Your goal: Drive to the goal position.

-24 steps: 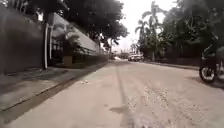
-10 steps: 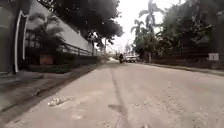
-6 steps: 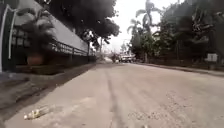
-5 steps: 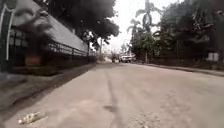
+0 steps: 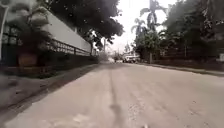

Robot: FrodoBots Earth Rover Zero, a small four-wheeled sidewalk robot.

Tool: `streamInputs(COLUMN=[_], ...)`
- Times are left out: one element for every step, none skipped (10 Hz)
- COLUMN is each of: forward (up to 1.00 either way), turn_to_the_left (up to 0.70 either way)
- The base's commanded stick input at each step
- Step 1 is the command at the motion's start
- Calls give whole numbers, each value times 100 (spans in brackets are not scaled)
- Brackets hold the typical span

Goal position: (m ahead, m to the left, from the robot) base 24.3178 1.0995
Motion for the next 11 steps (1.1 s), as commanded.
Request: streamInputs(forward=[85, 85, 85, 85, 85, 85, 85, 85, 85, 85, 85], turn_to_the_left=[6, 7, 6, 6, 5, 5, 6, -33, -2, 10, 14])
